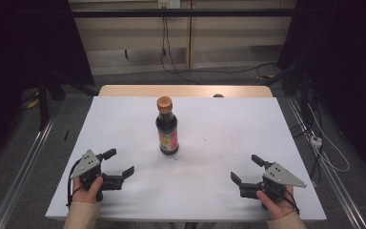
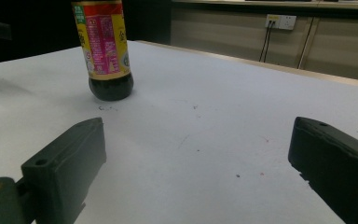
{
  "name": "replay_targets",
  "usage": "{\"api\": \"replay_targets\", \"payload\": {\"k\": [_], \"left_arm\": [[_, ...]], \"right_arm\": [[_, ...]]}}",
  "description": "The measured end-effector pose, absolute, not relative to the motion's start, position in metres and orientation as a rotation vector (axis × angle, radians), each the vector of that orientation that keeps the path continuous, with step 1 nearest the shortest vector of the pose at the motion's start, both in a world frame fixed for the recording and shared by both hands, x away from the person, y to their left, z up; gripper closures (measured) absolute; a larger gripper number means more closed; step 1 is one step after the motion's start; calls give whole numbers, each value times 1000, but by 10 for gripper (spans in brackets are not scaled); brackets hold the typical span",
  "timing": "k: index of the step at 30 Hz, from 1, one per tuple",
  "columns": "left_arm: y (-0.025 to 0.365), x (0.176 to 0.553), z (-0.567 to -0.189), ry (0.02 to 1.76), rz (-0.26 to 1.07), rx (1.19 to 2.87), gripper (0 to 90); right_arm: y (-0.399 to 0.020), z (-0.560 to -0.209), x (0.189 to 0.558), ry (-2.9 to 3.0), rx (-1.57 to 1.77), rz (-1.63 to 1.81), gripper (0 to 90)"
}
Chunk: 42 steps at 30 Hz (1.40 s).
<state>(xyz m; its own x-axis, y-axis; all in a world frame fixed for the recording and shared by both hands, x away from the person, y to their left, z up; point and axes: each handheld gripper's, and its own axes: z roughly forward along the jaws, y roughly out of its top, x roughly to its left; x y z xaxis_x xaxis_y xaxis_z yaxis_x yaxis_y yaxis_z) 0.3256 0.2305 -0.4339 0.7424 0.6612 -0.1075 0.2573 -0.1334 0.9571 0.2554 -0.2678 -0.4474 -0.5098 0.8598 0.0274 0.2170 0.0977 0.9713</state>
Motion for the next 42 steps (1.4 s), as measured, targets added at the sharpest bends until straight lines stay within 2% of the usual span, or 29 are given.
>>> {"api": "replay_targets", "payload": {"k": [26, 42], "left_arm": [[219, 330, -429, 703, 415, 1704, 17], [176, 348, -410, 714, 452, 1691, 42]], "right_arm": [[-270, -447, 255, 1798, 1060, 1441, 32], [-272, -448, 255, 1790, 1071, 1442, 33]]}}
